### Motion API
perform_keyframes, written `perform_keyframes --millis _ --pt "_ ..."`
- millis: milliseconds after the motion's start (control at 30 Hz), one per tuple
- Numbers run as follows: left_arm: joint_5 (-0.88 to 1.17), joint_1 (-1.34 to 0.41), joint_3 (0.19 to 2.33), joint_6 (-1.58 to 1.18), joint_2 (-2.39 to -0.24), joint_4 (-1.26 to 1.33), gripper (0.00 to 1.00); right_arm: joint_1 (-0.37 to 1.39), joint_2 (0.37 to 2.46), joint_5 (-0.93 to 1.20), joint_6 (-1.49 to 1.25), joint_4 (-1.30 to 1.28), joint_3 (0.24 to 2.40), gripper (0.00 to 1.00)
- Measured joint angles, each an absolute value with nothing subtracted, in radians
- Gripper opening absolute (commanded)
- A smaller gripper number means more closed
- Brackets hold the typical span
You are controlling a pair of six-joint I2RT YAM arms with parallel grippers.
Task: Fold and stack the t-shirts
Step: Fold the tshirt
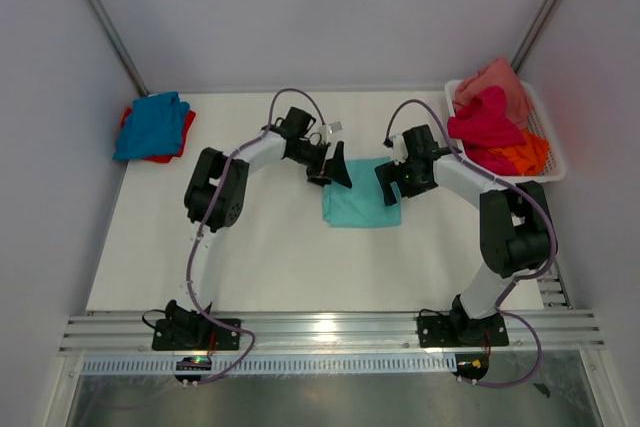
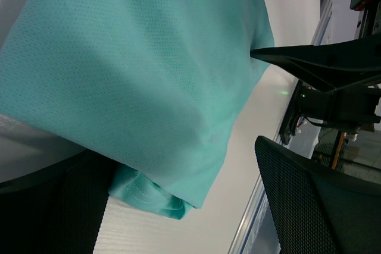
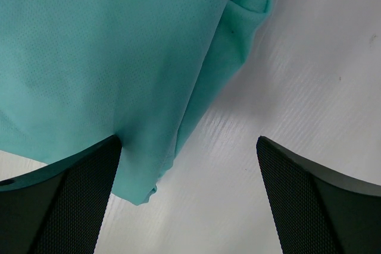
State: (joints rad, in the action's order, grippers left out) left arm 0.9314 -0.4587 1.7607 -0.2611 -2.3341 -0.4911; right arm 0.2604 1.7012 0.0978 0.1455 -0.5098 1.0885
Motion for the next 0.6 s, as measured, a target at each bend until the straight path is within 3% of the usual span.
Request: perform_keyframes --millis 500,600 --pt "0.732 -0.524 1.816 -0.229 -2.319 -0.583 0.99 0.269 1.724 0.078 0.128 -0.519 1.1 0.99" --pt "0.708 -0.53 1.823 -0.228 -2.319 -0.594 0.88 0.27 1.727 0.076 0.128 -0.522 1.103 0.99"
